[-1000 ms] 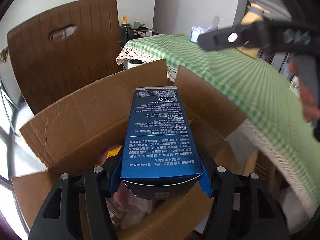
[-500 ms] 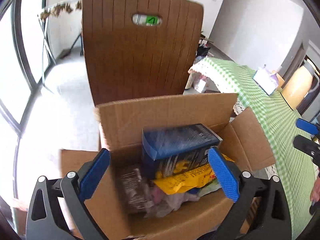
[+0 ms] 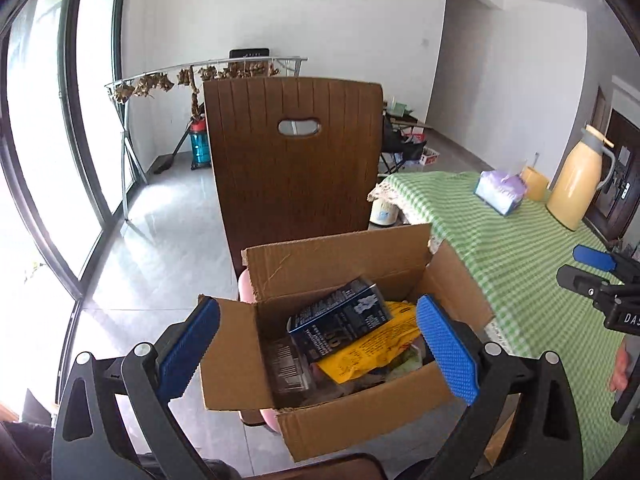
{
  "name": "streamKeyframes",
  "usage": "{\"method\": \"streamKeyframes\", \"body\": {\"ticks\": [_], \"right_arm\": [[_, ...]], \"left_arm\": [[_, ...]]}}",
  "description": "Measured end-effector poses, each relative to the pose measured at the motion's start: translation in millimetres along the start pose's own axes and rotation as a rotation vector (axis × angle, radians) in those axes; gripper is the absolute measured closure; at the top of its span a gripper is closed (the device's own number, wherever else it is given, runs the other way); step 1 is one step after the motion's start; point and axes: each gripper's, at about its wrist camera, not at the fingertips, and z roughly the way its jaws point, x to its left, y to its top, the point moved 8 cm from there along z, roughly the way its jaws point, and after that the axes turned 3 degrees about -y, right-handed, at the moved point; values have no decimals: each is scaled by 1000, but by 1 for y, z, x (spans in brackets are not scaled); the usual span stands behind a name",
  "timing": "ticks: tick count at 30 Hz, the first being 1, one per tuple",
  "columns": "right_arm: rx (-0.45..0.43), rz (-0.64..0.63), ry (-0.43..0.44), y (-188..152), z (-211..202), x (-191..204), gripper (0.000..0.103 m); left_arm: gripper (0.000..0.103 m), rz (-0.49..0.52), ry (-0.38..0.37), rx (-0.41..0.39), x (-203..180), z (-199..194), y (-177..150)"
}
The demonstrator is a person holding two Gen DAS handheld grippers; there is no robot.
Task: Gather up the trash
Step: 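Move the right tool to the white milk carton on the table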
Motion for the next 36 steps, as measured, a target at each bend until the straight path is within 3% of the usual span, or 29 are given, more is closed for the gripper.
{"method": "streamKeyframes", "body": {"ticks": [5, 11, 16, 21, 25, 31, 36], "right_arm": [[-87, 96, -95, -18, -62, -58, 19], [-165, 216, -273, -56, -137, -143, 18], [-177, 297, -472, -104, -194, -217, 18], [-134, 411, -646, -161, -239, -294, 18], [-135, 528, -722, -197, -269, -338, 18], [-191, 726, -753, -235, -316, -390, 18], [-168, 866, -794, -266, -316, -430, 18]], "left_arm": [[8, 76, -59, -51, -57, -29, 4], [8, 154, -159, -30, -136, -39, -6], [8, 227, -232, -24, -190, -45, -22], [8, 255, -261, 8, -218, -37, -37], [8, 281, -275, 29, -233, -28, -44], [8, 268, -313, 69, -252, -8, -48], [8, 293, -321, 101, -268, 9, -53]]}}
